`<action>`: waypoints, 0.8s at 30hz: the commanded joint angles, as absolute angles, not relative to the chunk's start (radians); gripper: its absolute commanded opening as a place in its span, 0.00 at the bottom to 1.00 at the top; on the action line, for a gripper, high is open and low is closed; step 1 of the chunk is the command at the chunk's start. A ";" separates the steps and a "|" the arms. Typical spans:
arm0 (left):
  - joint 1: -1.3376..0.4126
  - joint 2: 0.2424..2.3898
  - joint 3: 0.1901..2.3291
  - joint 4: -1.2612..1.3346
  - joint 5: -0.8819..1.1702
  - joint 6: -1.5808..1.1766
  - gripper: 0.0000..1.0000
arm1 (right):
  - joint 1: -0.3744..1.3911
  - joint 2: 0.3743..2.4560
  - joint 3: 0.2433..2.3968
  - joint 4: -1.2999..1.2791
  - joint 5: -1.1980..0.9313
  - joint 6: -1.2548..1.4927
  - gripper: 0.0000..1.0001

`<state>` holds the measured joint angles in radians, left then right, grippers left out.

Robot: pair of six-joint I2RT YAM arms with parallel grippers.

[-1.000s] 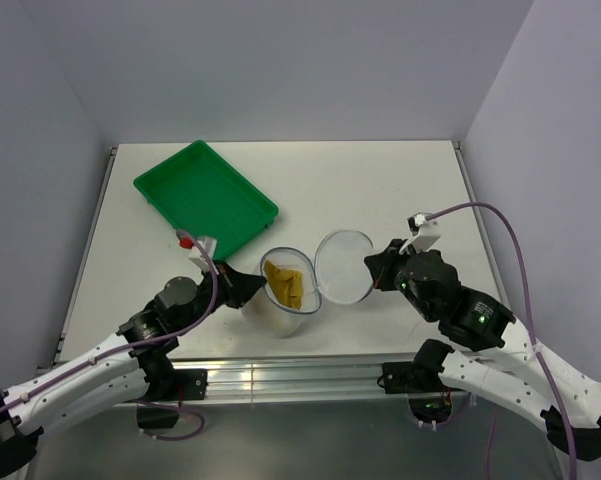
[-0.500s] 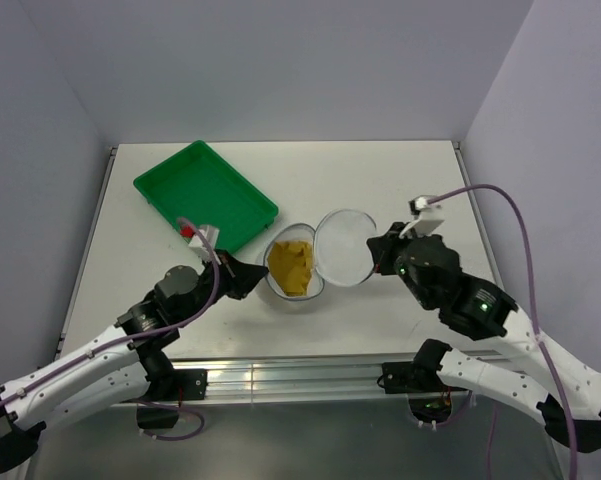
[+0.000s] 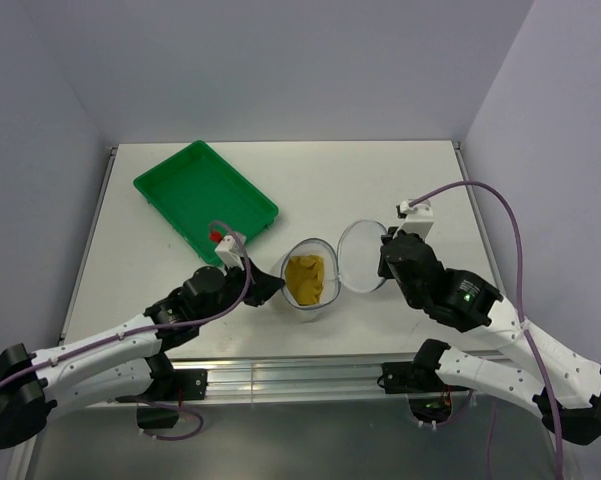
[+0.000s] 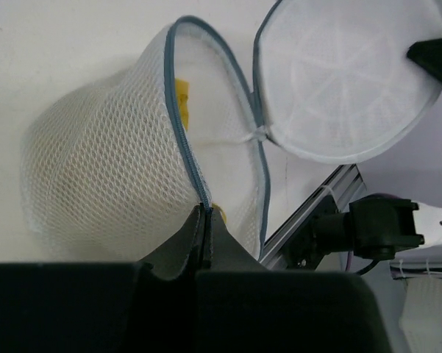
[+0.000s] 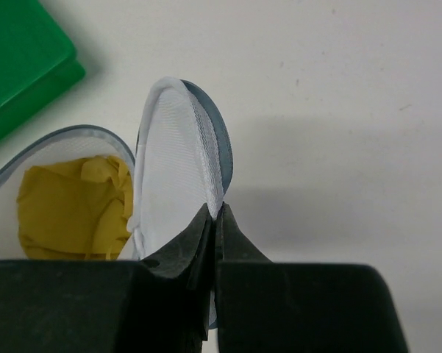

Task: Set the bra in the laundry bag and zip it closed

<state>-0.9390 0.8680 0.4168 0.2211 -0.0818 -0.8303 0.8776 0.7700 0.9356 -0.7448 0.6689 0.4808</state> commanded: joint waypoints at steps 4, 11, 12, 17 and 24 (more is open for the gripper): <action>-0.991 0.965 0.446 0.402 -0.061 -0.822 0.00 | 0.884 0.755 0.966 -0.802 0.732 0.506 0.00; -0.996 0.990 0.387 0.477 -0.080 -0.857 0.00 | 1.026 0.908 0.982 -0.784 0.767 0.564 0.00; -0.997 0.980 0.380 0.471 -0.090 -0.859 0.00 | 1.049 0.929 1.012 -0.790 0.781 0.569 0.00; -0.996 0.945 0.368 0.453 -0.112 -0.856 0.00 | 1.204 1.049 1.103 -0.711 0.785 0.586 0.15; -0.996 0.920 0.327 0.474 -0.138 -0.851 0.00 | 1.324 1.245 1.236 -0.605 0.669 0.581 0.43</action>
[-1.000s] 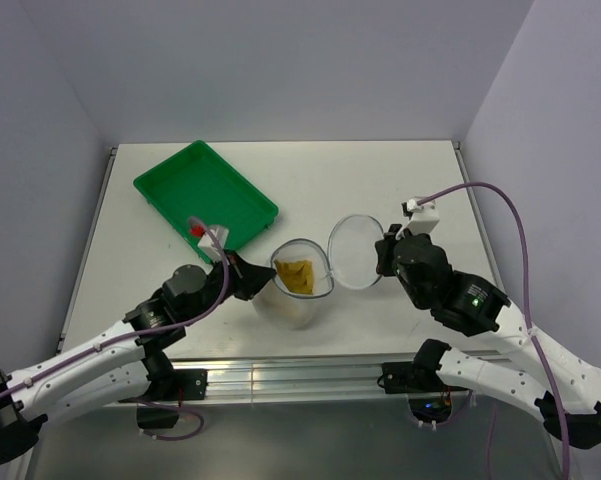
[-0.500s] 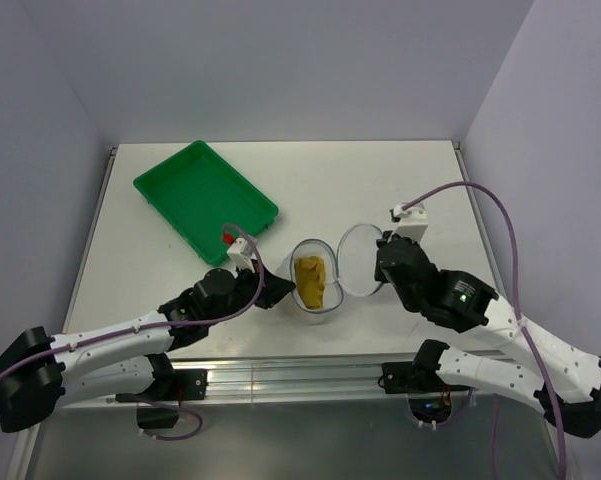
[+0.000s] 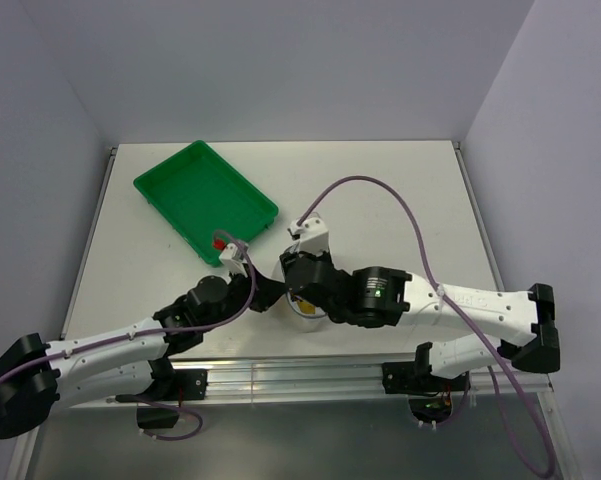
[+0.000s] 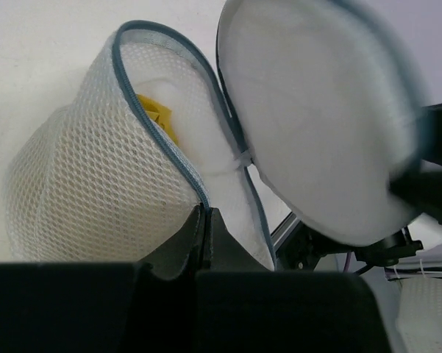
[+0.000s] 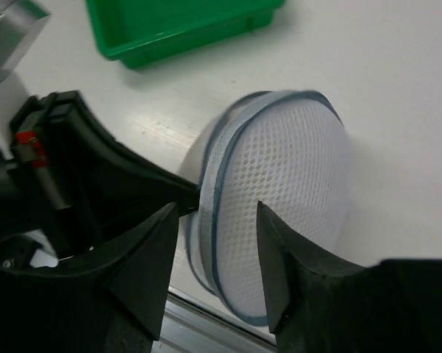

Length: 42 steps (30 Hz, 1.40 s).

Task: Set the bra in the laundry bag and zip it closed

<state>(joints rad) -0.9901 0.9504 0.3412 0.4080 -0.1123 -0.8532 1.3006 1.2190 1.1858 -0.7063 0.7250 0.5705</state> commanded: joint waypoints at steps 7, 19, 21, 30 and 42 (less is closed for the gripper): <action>-0.994 0.827 0.267 0.459 -0.172 -0.862 0.00 | 1.243 1.099 1.161 -0.562 0.641 0.589 0.63; -0.980 0.818 0.258 0.443 -0.167 -0.848 0.00 | 0.671 0.816 0.617 -0.159 -0.048 0.555 0.80; -0.970 0.822 0.265 0.440 -0.157 -0.845 0.00 | 0.618 0.812 0.539 -0.083 -0.128 0.593 0.89; -0.844 0.854 0.318 0.436 -0.012 -0.812 0.00 | 0.479 0.776 0.275 0.302 -0.449 0.736 1.00; -0.752 0.917 0.333 0.475 0.116 -0.810 0.00 | 0.474 0.821 0.233 0.557 -0.552 0.845 0.86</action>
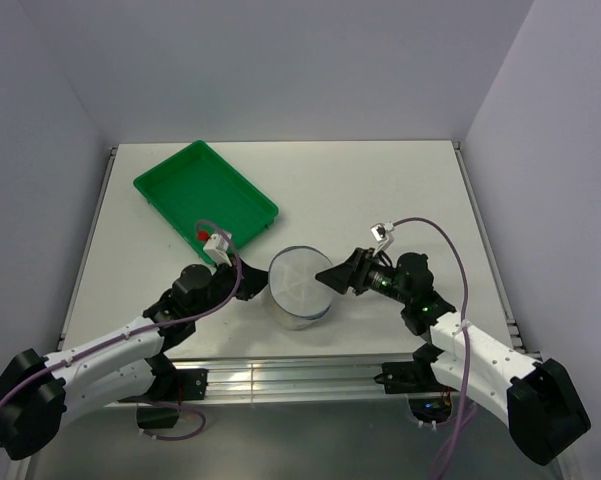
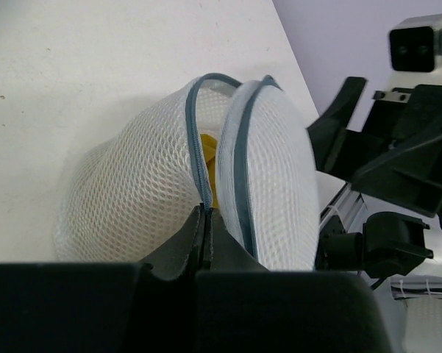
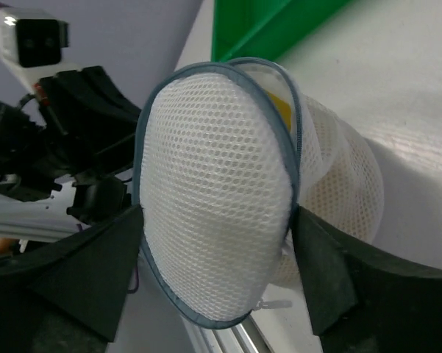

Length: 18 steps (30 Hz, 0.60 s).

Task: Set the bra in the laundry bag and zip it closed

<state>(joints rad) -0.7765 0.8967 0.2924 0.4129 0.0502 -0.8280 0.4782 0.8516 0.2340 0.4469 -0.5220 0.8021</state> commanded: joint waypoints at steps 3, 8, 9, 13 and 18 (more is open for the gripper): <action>-0.750 0.930 0.347 0.448 0.109 -0.807 0.02 | 0.474 0.795 0.226 0.545 -0.522 0.886 0.65; -0.752 0.876 0.385 0.350 0.098 -0.796 0.39 | 0.476 0.739 0.282 0.347 -0.379 0.907 0.26; -0.752 0.838 0.388 0.324 0.089 -0.792 0.56 | 0.477 0.727 0.294 0.294 -0.358 0.905 0.25; -0.752 0.744 0.410 0.174 0.046 -0.785 0.76 | 0.477 0.670 0.310 0.195 -0.265 0.920 0.04; -0.752 0.690 0.477 -0.043 -0.032 -0.768 0.80 | 0.476 0.647 0.304 0.131 -0.172 0.962 0.00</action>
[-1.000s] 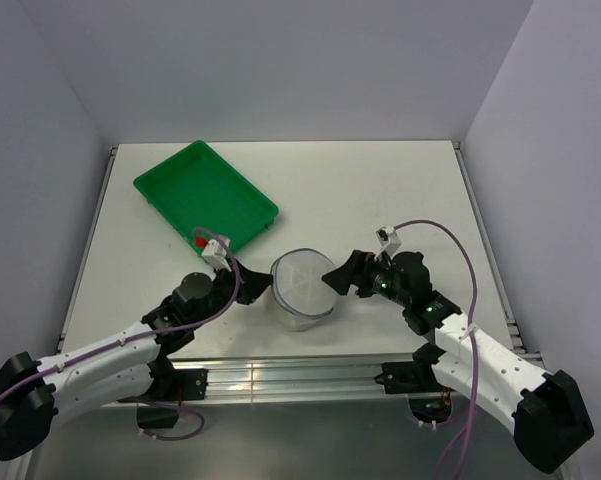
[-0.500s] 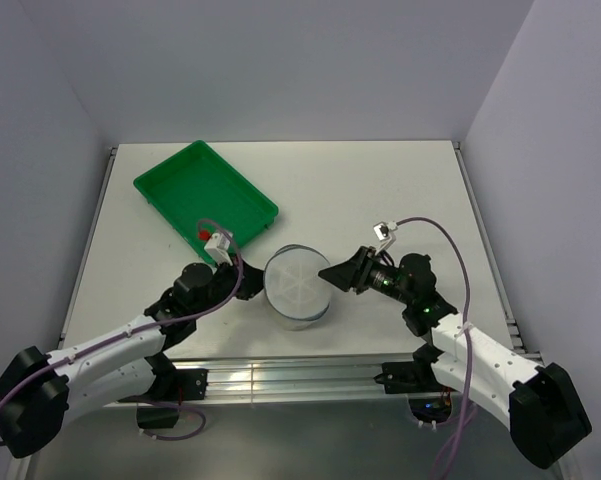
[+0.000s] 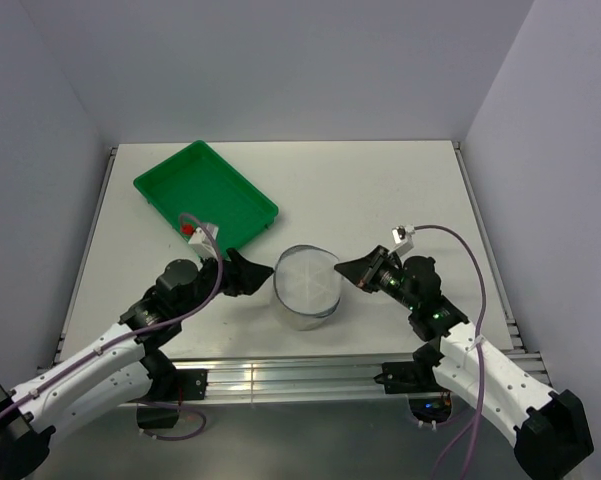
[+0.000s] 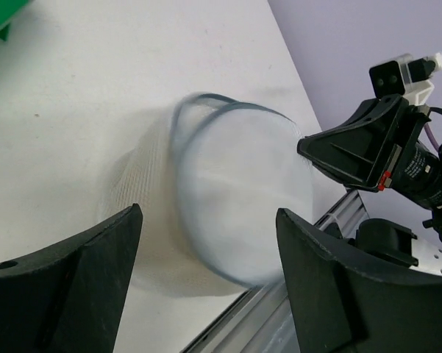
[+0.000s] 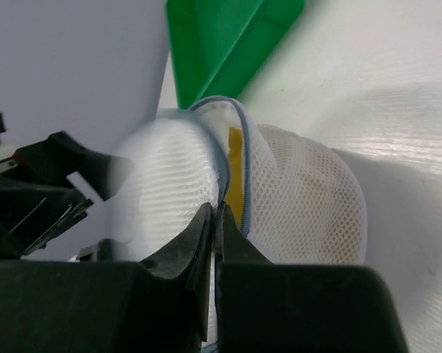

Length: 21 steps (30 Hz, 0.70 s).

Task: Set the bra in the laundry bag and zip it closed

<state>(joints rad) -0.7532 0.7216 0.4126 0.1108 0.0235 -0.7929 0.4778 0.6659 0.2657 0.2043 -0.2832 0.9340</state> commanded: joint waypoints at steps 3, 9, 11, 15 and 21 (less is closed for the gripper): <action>-0.773 0.640 0.463 -0.101 -0.038 -0.802 0.78 | 0.477 0.629 0.299 0.115 -0.100 0.991 0.00; -0.998 0.568 0.424 -0.076 -0.153 -0.944 0.74 | 0.477 0.650 0.308 0.141 -0.017 1.061 0.00; -1.085 0.599 0.387 0.012 -0.166 -1.029 0.74 | 0.486 0.649 0.304 0.167 -0.003 1.088 0.00; -1.258 0.790 0.356 0.273 -0.274 -1.103 0.76 | 0.514 0.649 0.295 0.198 0.037 1.127 0.00; -1.356 1.130 0.507 0.454 -0.390 -1.054 0.72 | 0.568 0.631 0.268 0.222 0.063 1.157 0.00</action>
